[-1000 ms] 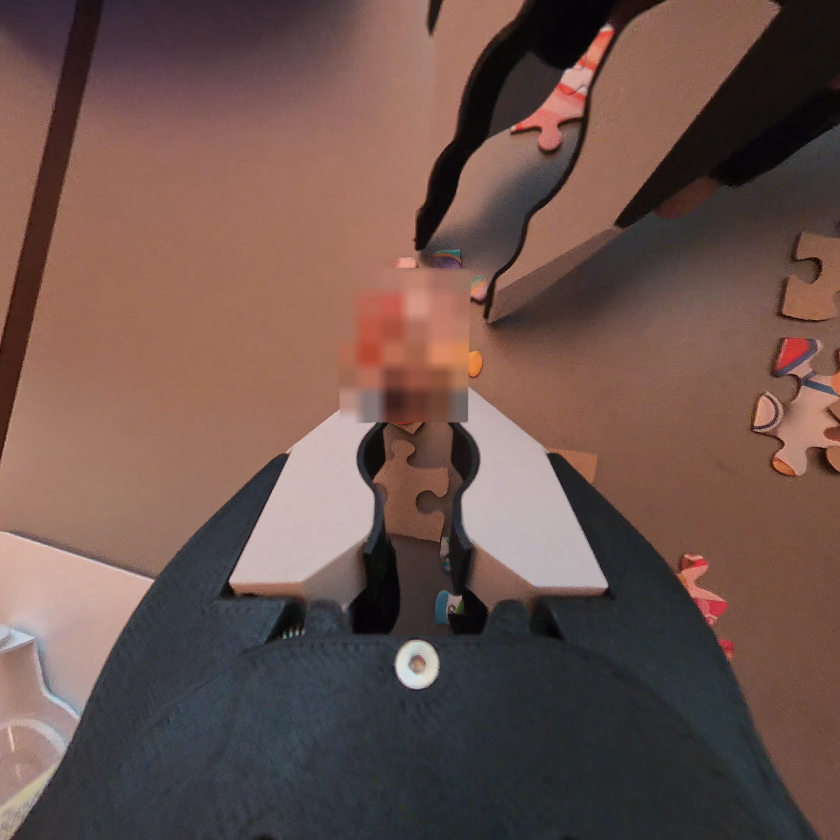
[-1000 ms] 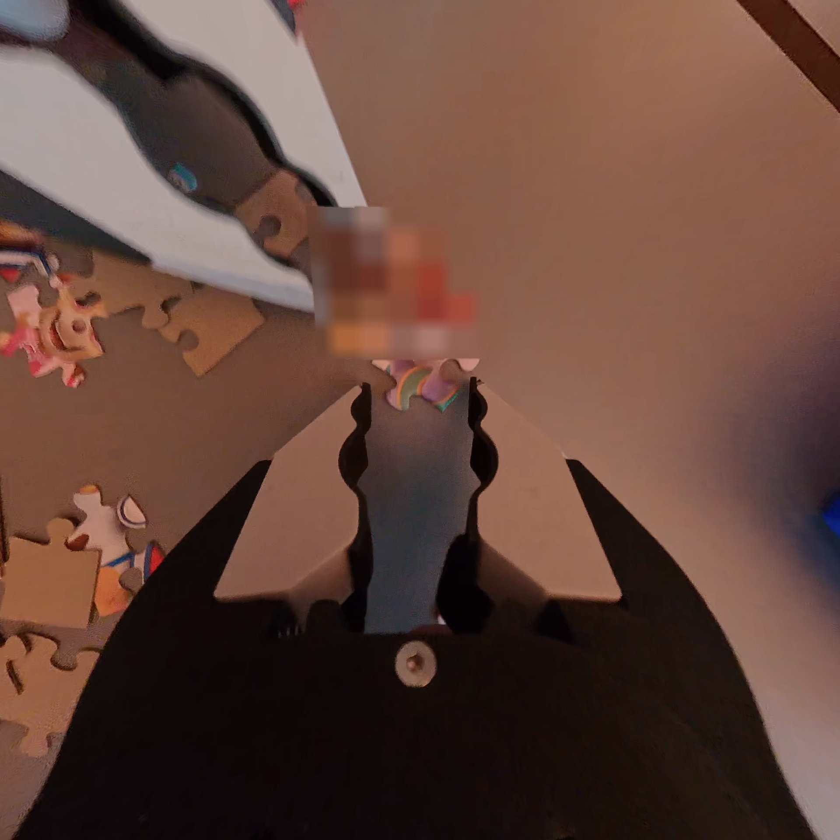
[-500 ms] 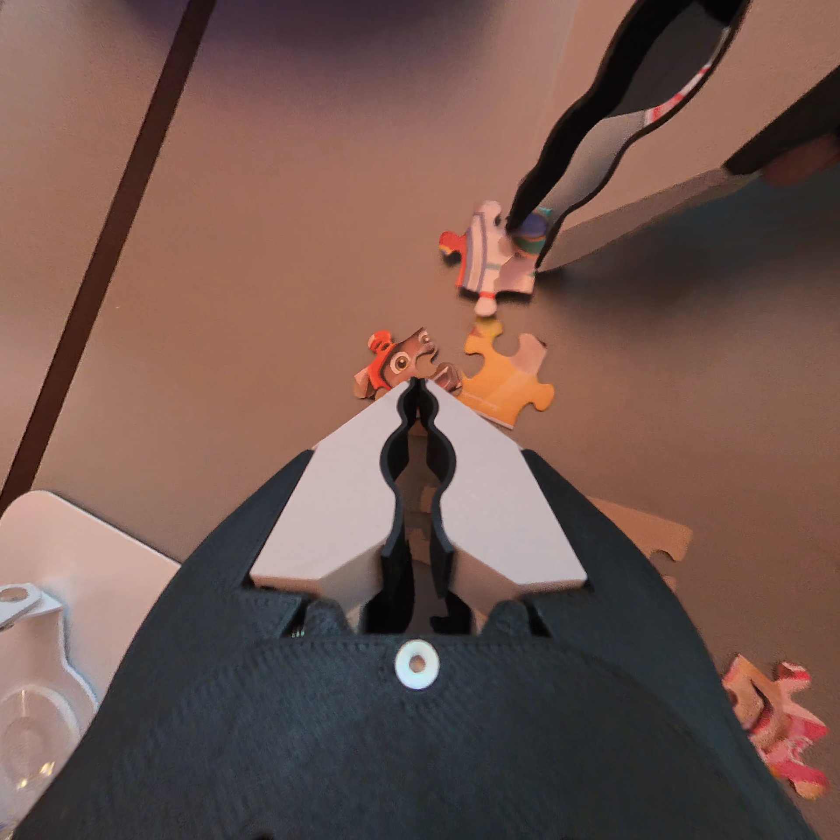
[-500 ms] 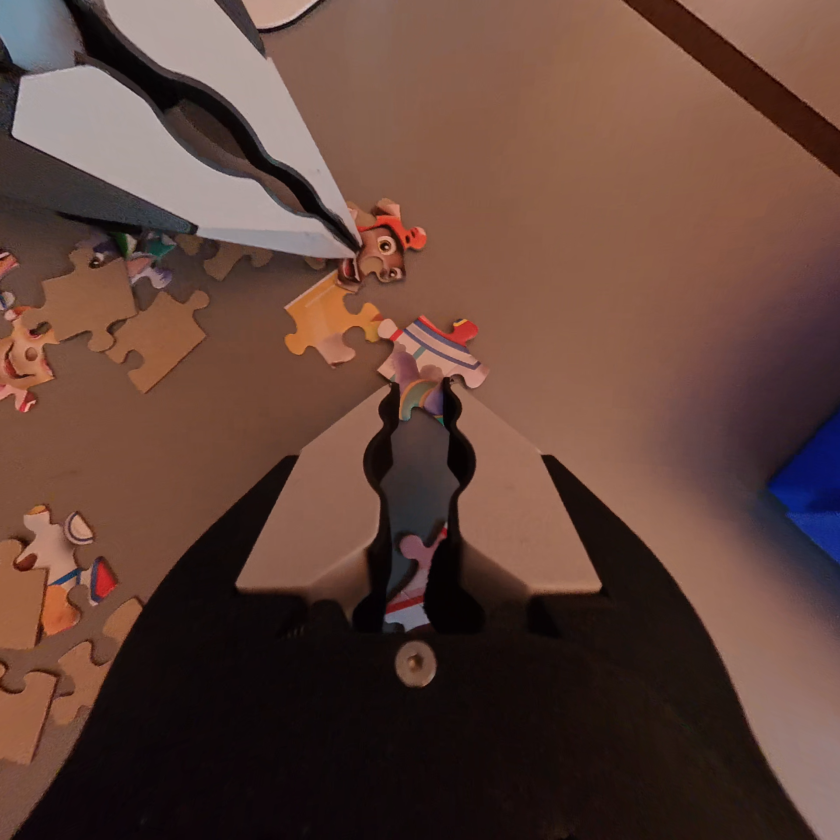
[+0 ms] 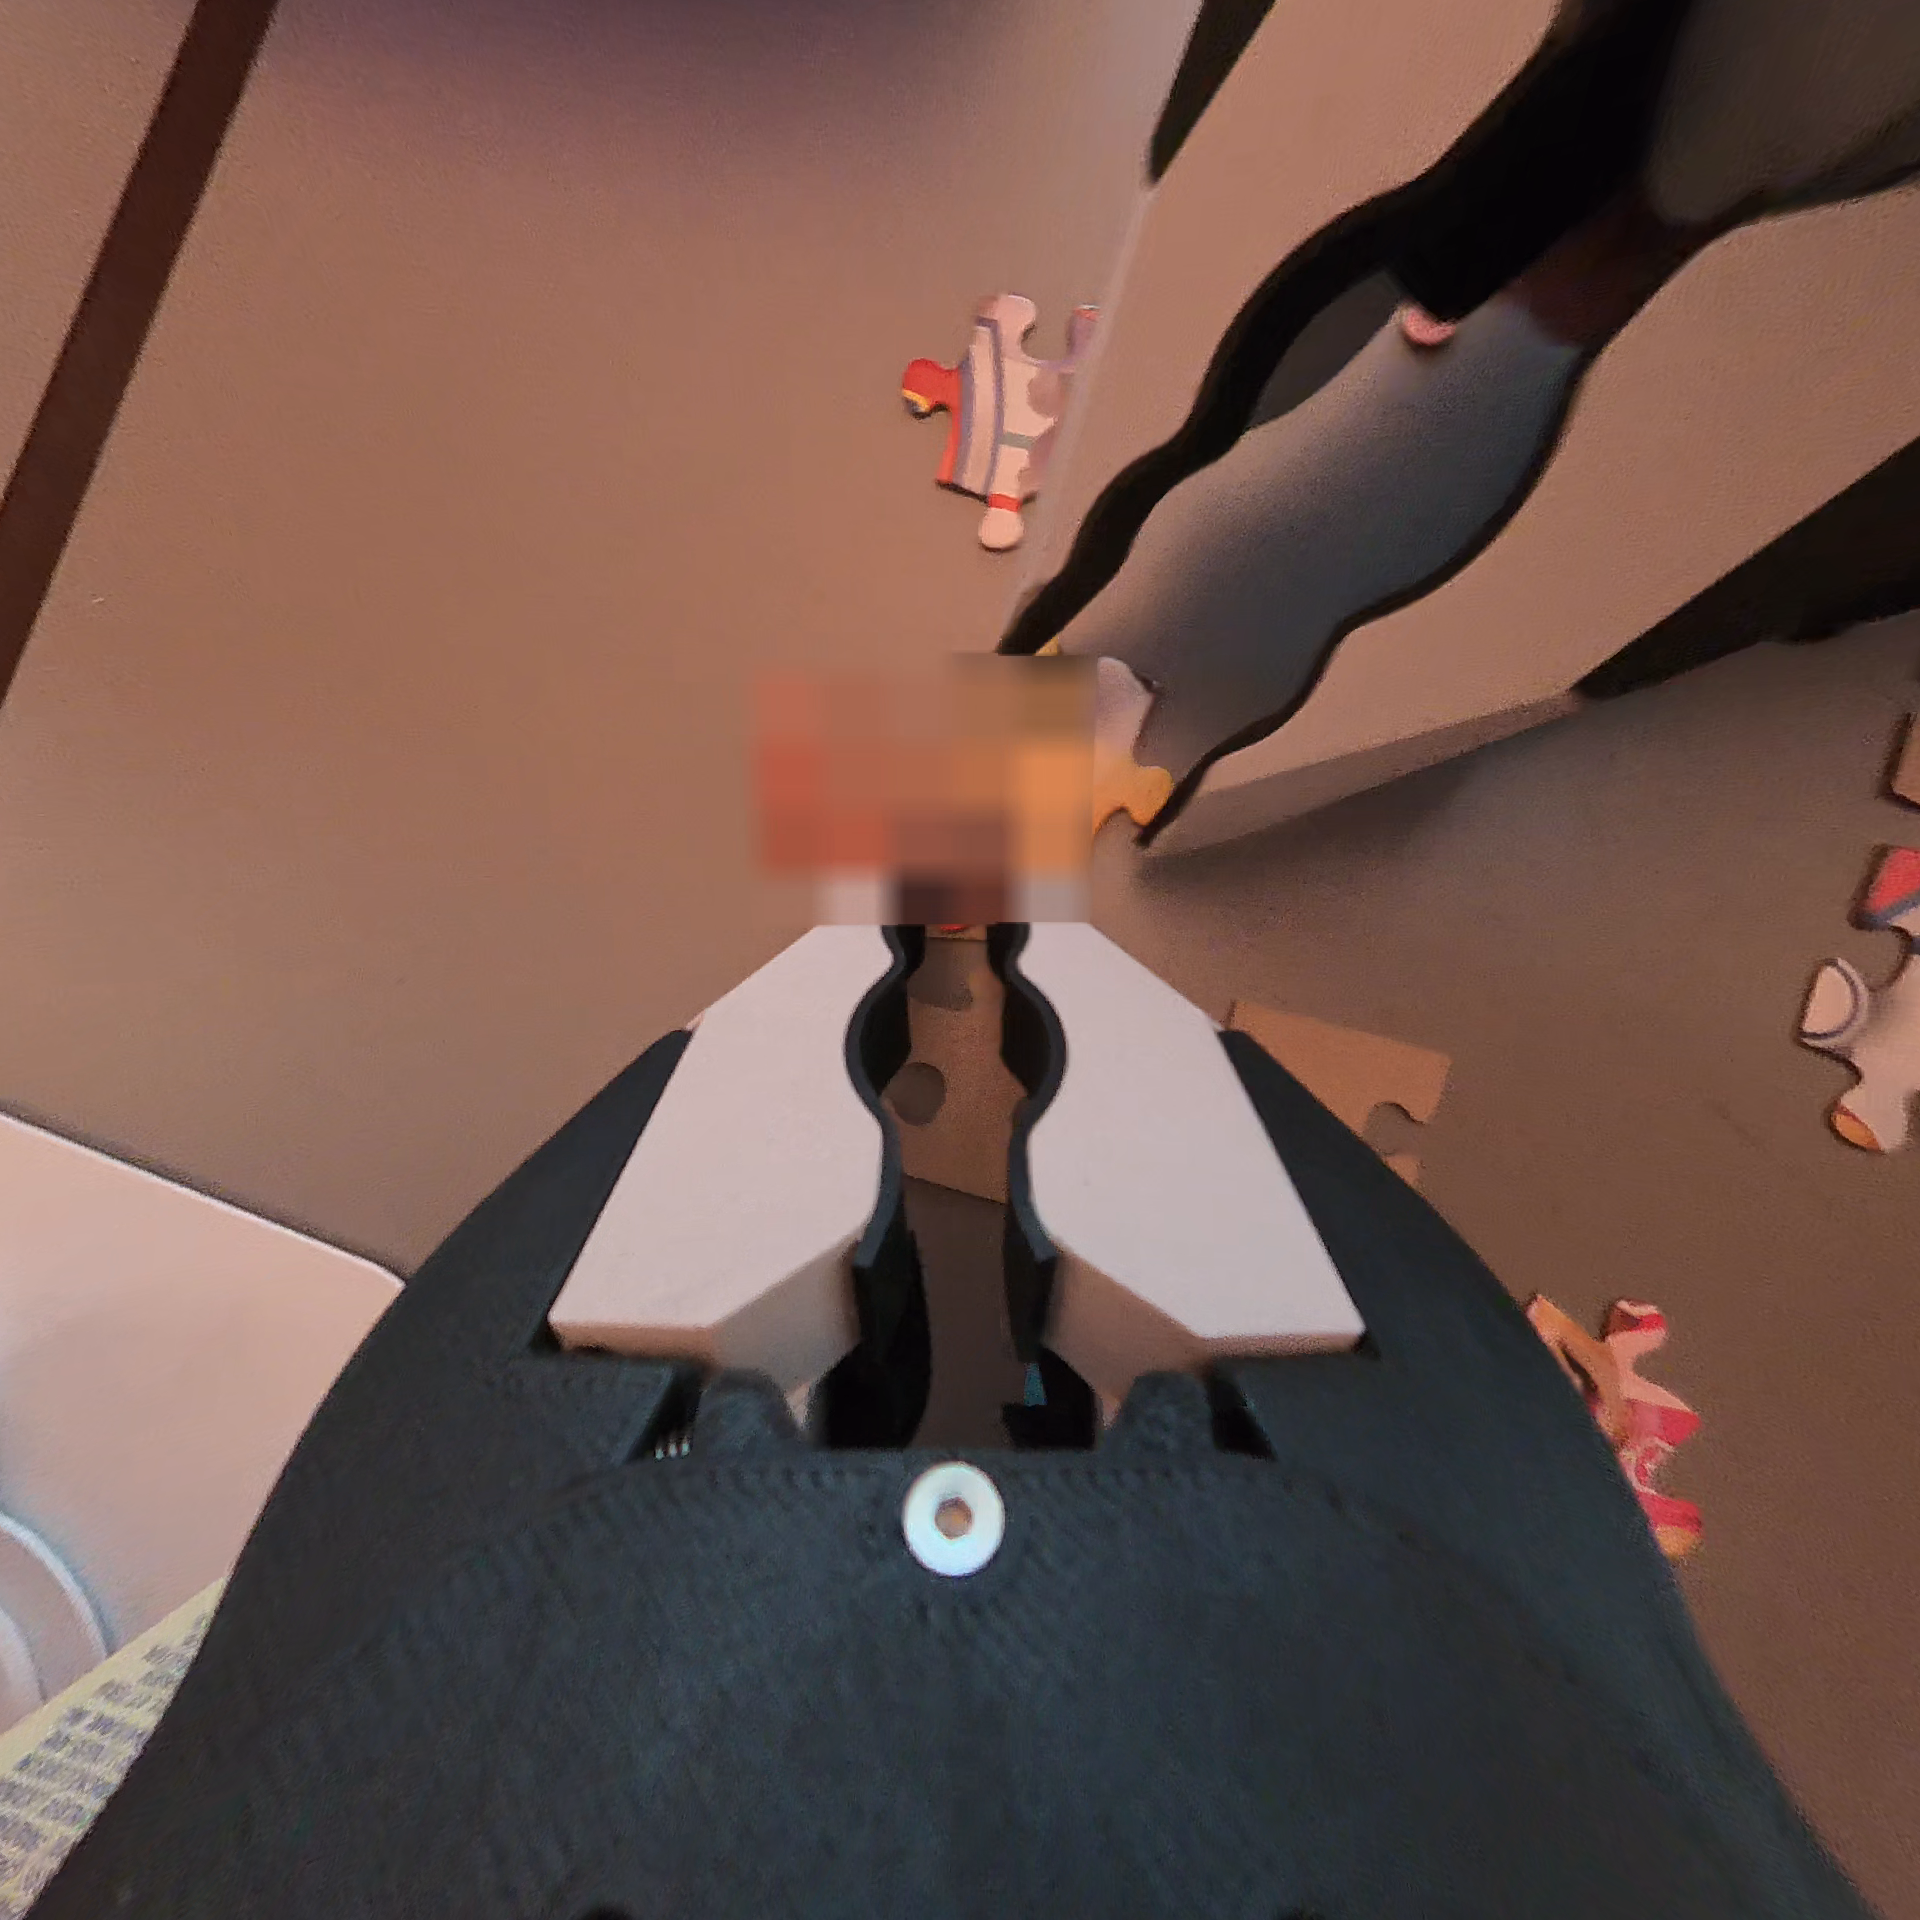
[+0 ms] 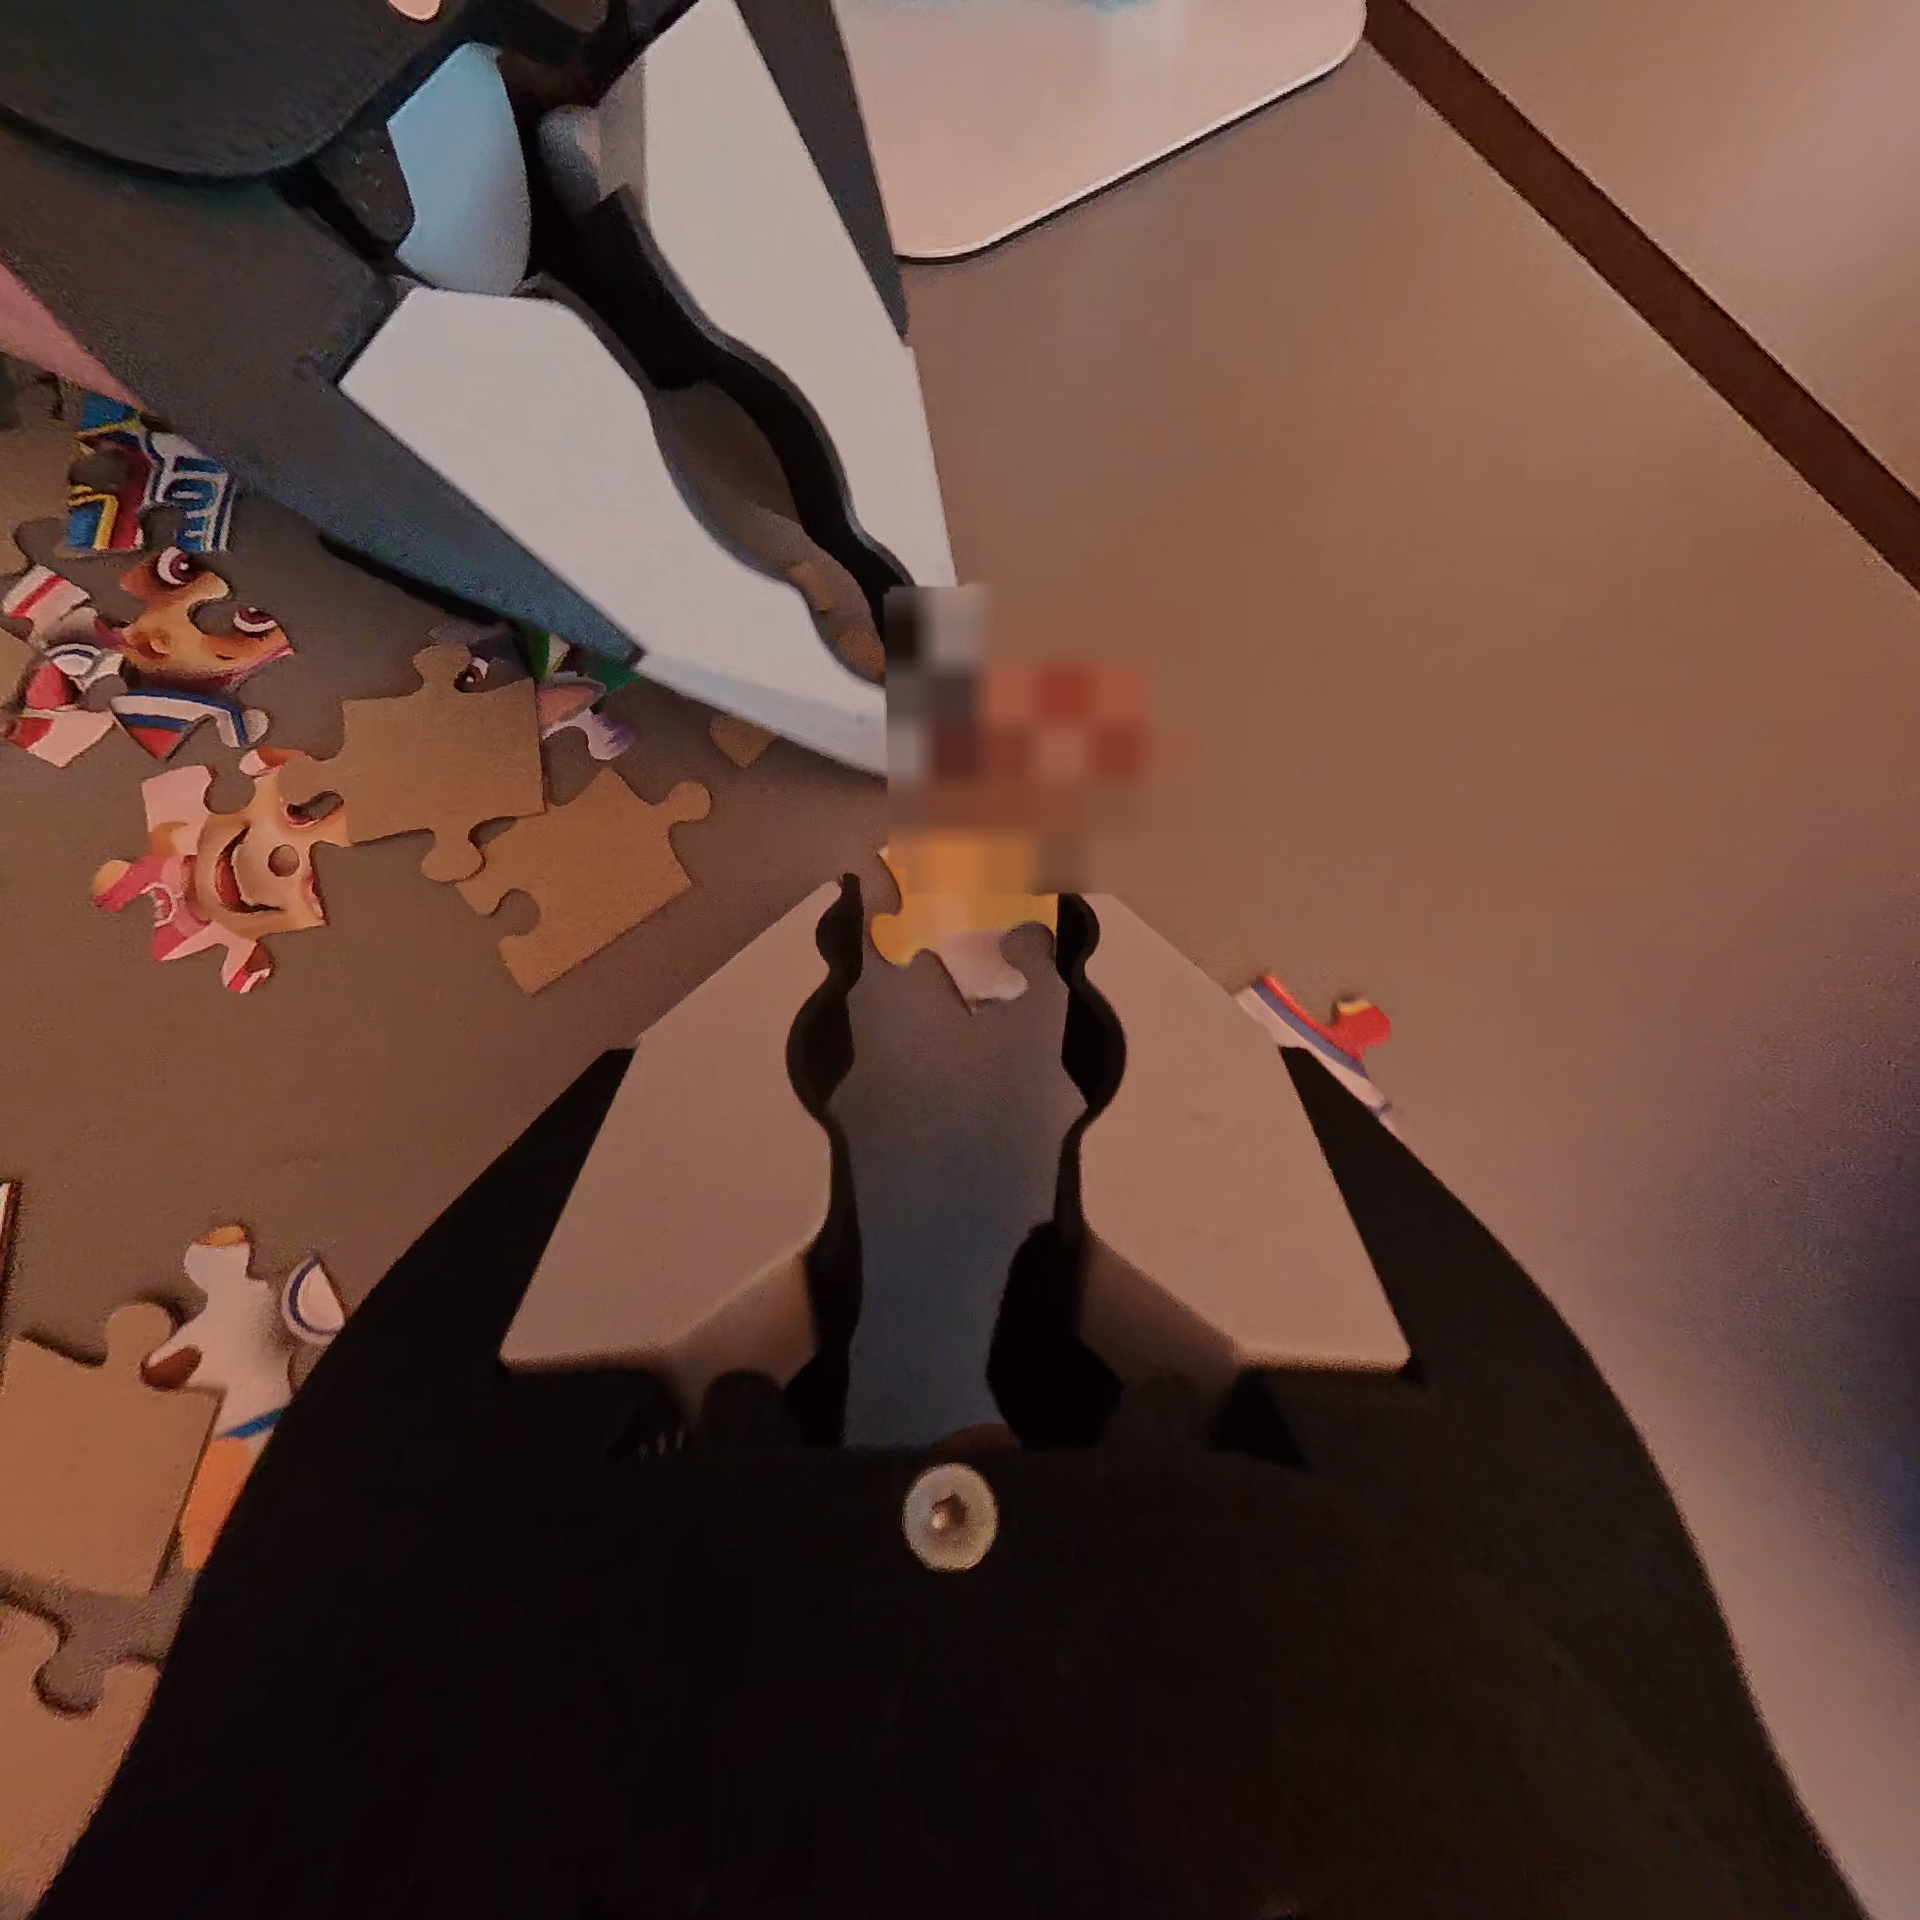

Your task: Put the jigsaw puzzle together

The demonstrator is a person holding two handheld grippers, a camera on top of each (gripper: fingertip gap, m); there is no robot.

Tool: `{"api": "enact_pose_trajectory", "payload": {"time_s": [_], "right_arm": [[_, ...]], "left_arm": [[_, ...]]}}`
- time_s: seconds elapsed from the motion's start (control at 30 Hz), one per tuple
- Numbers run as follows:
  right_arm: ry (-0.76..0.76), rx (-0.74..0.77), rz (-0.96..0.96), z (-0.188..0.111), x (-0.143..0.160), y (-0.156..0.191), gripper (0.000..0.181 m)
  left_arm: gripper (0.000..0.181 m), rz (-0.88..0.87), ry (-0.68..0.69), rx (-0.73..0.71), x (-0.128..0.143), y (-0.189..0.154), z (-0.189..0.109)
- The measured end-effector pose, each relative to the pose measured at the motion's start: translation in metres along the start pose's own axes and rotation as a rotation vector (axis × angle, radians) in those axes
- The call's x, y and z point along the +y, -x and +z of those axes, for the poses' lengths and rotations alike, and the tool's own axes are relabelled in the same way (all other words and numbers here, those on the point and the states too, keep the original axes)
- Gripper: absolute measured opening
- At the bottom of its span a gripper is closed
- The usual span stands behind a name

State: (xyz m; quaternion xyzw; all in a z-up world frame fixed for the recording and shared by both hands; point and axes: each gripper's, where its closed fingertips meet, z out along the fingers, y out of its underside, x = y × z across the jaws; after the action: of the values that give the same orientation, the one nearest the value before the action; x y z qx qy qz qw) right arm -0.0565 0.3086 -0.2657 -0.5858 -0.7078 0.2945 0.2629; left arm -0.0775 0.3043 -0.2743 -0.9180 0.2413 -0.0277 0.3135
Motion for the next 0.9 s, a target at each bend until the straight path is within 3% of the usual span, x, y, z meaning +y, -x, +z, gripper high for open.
{"api": "enact_pose_trajectory", "payload": {"time_s": [0.13, 0.27, 0.37, 0.5, 0.6, 0.7, 0.77, 0.9], "right_arm": [[-0.010, 0.008, -0.009, 0.010, -0.009, 0.003, 0.032], [0.001, 0.015, 0.017, 0.015, -0.003, -0.004, 0.000], [0.035, 0.099, 0.026, 0.010, 0.003, -0.019, 0.000], [0.018, 0.077, 0.054, 0.009, 0.004, -0.019, 0.000], [0.021, 0.075, 0.015, 0.008, 0.003, -0.014, 0.008], [0.030, 0.036, 0.021, 0.007, 0.003, -0.007, 0.033], [0.045, 0.018, 0.024, 0.006, 0.007, -0.005, 0.041], [0.044, -0.012, 0.026, 0.005, 0.008, -0.001, 0.043]], "left_arm": [[0.015, 0.045, -0.003, 0.016, 0.003, -0.008, -0.003], [0.015, 0.043, 0.015, -0.001, 0.010, -0.004, -0.007], [0.016, 0.034, 0.027, -0.061, 0.016, 0.007, -0.009], [0.017, 0.015, 0.029, -0.056, 0.018, 0.006, -0.011], [0.023, 0.025, 0.060, -0.054, 0.025, 0.003, -0.017], [0.030, 0.016, 0.058, -0.040, 0.032, 0.000, -0.028], [0.037, 0.004, 0.054, -0.029, 0.036, -0.002, -0.036], [0.046, -0.012, 0.100, 0.013, 0.054, -0.006, -0.041]]}}
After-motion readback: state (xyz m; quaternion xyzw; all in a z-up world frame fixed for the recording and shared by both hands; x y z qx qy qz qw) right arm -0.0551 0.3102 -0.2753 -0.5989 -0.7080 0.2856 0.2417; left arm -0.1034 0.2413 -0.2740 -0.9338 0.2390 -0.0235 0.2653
